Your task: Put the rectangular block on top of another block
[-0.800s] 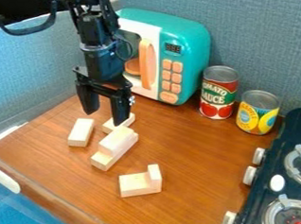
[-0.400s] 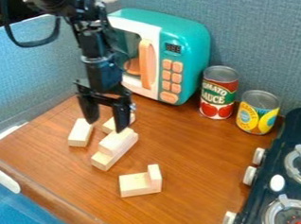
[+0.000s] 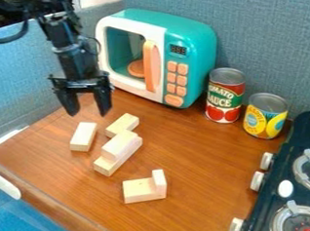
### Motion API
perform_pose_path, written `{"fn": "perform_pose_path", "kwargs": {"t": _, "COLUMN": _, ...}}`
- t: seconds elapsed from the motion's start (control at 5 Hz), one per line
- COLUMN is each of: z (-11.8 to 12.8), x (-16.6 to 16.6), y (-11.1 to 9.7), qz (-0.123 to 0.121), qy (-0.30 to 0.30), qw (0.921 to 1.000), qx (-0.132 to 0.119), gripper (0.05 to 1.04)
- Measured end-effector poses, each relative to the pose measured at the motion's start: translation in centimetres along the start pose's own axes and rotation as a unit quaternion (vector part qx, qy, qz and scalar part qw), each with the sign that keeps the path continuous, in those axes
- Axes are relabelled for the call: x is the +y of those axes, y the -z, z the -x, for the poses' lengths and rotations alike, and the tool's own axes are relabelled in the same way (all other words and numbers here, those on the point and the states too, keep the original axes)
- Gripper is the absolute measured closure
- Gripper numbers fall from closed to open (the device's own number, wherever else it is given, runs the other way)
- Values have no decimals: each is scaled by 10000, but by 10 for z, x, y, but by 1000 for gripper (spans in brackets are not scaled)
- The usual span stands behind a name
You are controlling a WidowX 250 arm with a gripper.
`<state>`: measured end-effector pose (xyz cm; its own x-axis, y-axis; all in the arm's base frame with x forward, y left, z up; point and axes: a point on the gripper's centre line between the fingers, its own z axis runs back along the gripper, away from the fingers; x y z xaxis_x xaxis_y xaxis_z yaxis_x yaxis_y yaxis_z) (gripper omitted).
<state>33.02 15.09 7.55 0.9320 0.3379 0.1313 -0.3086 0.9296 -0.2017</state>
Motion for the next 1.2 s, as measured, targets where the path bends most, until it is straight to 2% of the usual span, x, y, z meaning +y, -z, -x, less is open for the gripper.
{"fn": "perform_pose_path", "kwargs": {"t": 0.2, "z": -2, "x": 10, "y": 0, "qz": -129, "qy": -299, "qw": 9995, "qx": 20, "gripper": 83}}
{"fn": "perform_pose_path", "kwargs": {"t": 0.4, "z": 2, "x": 19, "y": 22, "qz": -570, "qy": -599, "qw": 9958, "qx": 384, "gripper": 83}}
{"fn": "perform_pose_path", "kwargs": {"t": 0.8, "z": -3, "x": 21, "y": 53, "qz": -1254, "qy": -1323, "qw": 9823, "qx": 435, "gripper": 83}}
{"fn": "perform_pose_path", "kwargs": {"t": 1.0, "z": -6, "x": 17, "y": 55, "qz": -1192, "qy": -1362, "qw": 9825, "qx": 449, "gripper": 83}}
{"fn": "perform_pose_path", "kwargs": {"t": 1.2, "z": -3, "x": 22, "y": 62, "qz": -1140, "qy": -1396, "qw": 9817, "qx": 611, "gripper": 135}}
